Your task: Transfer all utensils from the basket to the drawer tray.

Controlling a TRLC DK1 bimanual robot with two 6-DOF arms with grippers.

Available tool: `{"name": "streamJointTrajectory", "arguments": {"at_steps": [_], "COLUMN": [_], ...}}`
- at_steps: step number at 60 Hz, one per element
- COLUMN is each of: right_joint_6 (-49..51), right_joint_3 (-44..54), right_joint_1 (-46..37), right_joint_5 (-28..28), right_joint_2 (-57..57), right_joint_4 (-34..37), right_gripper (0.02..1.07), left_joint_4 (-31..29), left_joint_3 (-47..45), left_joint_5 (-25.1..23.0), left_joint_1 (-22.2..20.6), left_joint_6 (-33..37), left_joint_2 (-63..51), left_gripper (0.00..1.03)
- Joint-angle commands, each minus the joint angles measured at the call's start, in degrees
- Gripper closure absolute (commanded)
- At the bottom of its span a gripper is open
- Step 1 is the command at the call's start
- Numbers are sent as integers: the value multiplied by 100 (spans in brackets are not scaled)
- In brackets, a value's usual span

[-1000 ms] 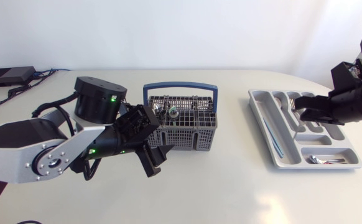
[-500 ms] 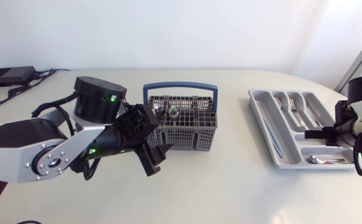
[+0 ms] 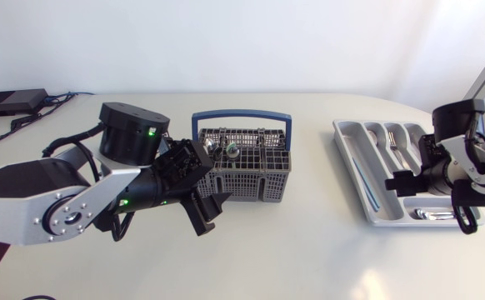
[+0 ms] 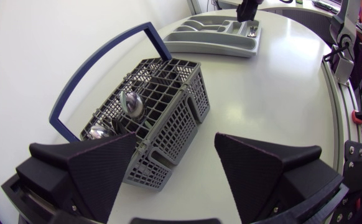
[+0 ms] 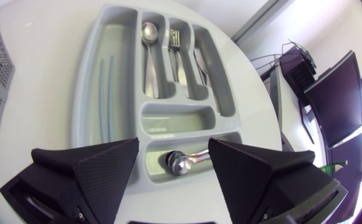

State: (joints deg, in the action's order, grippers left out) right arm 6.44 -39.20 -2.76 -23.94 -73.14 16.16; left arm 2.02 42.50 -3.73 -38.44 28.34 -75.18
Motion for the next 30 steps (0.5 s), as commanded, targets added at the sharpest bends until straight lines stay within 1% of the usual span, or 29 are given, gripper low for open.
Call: {"name": "streamJointTrajectory", "arguments": {"at_steps": [1, 7, 12, 19, 22, 27, 28, 30], "right_joint_6": [-116, -187, -257, -336, -380, -380, -380, -380], "right_joint_3": [-307, -431, -474, -422, -378, -255, -237, -211], "right_joint_1": [373, 953, 1314, 1586, 1656, 1700, 1709, 1718], "right_joint_5": [118, 505, 514, 549, 601, 698, 707, 716], "right_joint_2": [310, 547, 547, 415, 353, 283, 274, 213], "right_joint_4": [291, 449, 379, 203, 141, -87, -122, -192], "right_gripper": [15, 15, 15, 15, 15, 15, 15, 15], "left_joint_4": [-18, -18, -18, 9, 79, 114, 132, 167], "left_joint_3": [171, 285, 399, 575, 645, 768, 821, 865], "left_joint_5": [65, 74, 83, 83, 83, 83, 83, 83], "left_joint_1": [-24, -24, -41, -68, -76, -76, -76, -76], "left_joint_6": [-21, -100, -144, -188, -188, -232, -241, -241], "left_joint_2": [-32, -111, -243, -516, -656, -797, -849, -911], "left_gripper": [16, 16, 16, 17, 22, 24, 27, 30]}}
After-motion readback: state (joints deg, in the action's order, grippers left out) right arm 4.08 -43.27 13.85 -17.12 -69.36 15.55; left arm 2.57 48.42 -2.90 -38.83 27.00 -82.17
